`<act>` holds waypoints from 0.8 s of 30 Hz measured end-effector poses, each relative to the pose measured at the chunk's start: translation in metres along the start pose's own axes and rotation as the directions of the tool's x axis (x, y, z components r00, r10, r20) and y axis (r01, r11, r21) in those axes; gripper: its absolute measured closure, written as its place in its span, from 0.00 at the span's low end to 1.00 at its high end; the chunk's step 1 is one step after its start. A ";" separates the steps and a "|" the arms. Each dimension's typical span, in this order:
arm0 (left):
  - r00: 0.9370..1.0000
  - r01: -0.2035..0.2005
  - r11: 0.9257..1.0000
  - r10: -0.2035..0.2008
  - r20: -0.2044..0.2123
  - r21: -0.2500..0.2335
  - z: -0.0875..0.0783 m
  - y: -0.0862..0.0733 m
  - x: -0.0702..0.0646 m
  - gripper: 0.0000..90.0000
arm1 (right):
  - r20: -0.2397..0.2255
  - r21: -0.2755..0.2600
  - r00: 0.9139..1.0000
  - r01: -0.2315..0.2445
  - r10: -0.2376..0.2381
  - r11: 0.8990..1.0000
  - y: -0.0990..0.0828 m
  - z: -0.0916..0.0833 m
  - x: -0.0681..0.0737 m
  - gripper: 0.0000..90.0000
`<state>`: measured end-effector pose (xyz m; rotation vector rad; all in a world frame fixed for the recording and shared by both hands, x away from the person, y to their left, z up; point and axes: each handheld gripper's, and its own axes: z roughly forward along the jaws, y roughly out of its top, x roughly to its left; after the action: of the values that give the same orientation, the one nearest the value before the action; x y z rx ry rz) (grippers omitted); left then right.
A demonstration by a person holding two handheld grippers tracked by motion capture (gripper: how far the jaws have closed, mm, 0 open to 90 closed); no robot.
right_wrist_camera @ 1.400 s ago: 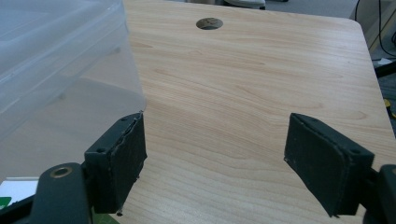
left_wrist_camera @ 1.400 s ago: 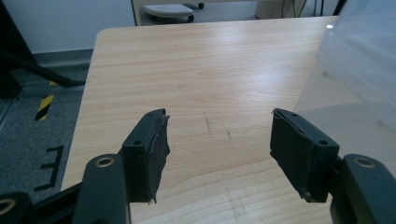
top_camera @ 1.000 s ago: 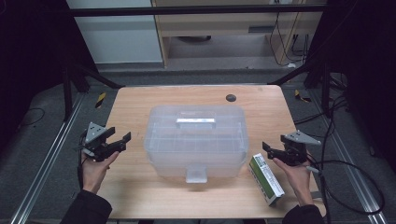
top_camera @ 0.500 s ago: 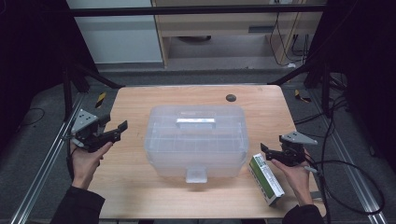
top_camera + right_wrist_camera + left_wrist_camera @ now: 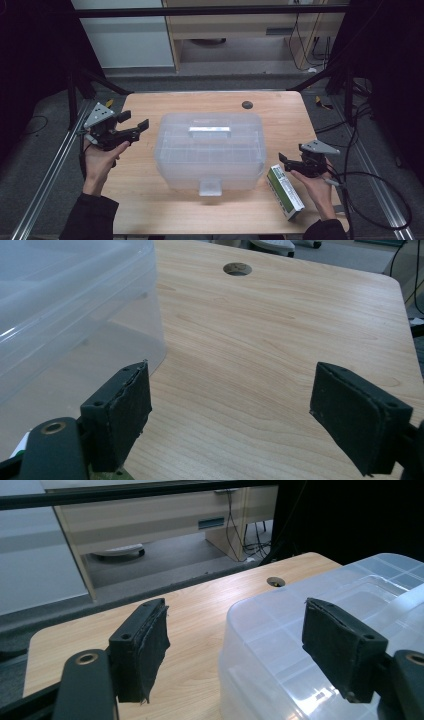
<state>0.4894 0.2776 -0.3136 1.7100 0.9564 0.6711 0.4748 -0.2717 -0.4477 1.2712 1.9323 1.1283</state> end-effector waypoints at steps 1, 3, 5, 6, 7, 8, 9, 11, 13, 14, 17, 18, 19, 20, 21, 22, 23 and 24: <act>1.000 -0.007 1.000 0.007 0.010 0.000 0.001 0.001 -0.001 0.29 | -0.002 0.002 1.000 0.002 -0.002 1.000 0.000 0.000 0.000 0.19; 0.999 -0.020 1.000 0.020 0.026 0.001 0.002 0.004 -0.003 0.29 | -0.008 -0.005 1.000 0.004 -0.004 1.000 0.001 0.001 0.002 0.19; 0.999 -0.030 1.000 0.030 0.038 0.003 0.003 0.006 -0.003 0.29 | -0.007 -0.006 1.000 0.004 -0.004 1.000 0.001 0.001 0.002 0.19; 0.998 -0.040 0.999 0.040 0.044 0.006 0.003 0.007 -0.004 0.29 | -0.009 -0.007 1.000 0.004 -0.004 1.000 0.001 0.001 0.001 0.19; 0.997 -0.057 0.998 0.057 0.051 0.006 0.004 0.010 -0.005 0.29 | -0.007 -0.009 1.000 0.009 -0.009 1.000 0.001 0.001 0.001 0.20; 0.997 -0.057 0.998 0.057 0.051 0.006 0.004 0.010 -0.005 0.29 | -0.007 -0.009 1.000 0.009 -0.009 1.000 0.001 0.001 0.001 0.20; 0.996 -0.066 0.998 0.066 0.059 0.006 0.005 0.011 -0.007 0.29 | -0.007 -0.009 1.000 0.011 -0.011 1.000 0.001 0.000 0.001 0.20; 0.993 -0.089 0.996 0.088 0.076 0.004 0.009 0.015 -0.009 0.29 | -0.010 -0.018 1.000 0.018 -0.018 1.000 0.001 -0.001 0.001 0.24; 0.992 -0.100 0.995 0.099 0.081 0.006 0.011 0.017 -0.011 0.29 | -0.011 -0.020 1.000 0.018 -0.018 1.000 0.001 -0.001 0.001 0.24; 0.990 -0.114 0.993 0.112 0.084 0.013 0.013 0.018 -0.013 0.29 | -0.012 -0.021 1.000 0.023 -0.023 1.000 0.001 -0.001 0.001 0.26; 0.985 -0.146 0.989 0.141 0.103 0.037 0.020 0.021 -0.019 0.29 | -0.017 -0.022 0.999 0.034 -0.034 0.999 0.002 -0.001 0.001 0.29; 0.985 -0.146 0.989 0.141 0.103 0.037 0.020 0.021 -0.019 0.29 | -0.017 -0.022 0.999 0.034 -0.034 0.999 0.002 -0.001 0.001 0.29; 0.980 -0.170 0.984 0.163 0.114 0.050 0.023 0.022 -0.023 0.29 | -0.022 -0.019 0.999 0.032 -0.032 0.999 0.002 -0.002 0.001 0.32; 0.980 -0.170 0.984 0.163 0.114 0.050 0.023 0.022 -0.023 0.29 | -0.022 -0.019 0.999 0.032 -0.032 0.999 0.002 -0.002 0.001 0.32; 0.977 -0.185 0.981 0.177 0.120 0.058 0.026 0.023 -0.026 0.29 | -0.025 -0.017 0.999 0.029 -0.029 0.999 0.002 -0.002 0.001 0.33; 0.973 -0.204 0.977 0.196 0.120 0.057 0.028 0.024 -0.027 0.29 | -0.030 -0.008 0.999 0.023 -0.023 1.000 0.003 -0.002 0.001 0.33; 0.972 -0.205 0.977 0.196 0.131 0.056 0.030 0.023 -0.030 0.29 | -0.033 -0.001 0.999 0.020 -0.020 1.000 0.003 -0.002 0.001 0.34; 0.969 -0.212 0.975 0.202 0.140 0.060 0.032 0.024 -0.032 0.29 | -0.036 0.003 0.999 0.017 -0.017 1.000 0.003 -0.002 0.001 0.35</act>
<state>0.5045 0.2305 -0.3012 1.9136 0.7239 0.6538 0.4740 -0.2708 -0.4440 1.2420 1.9679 1.1473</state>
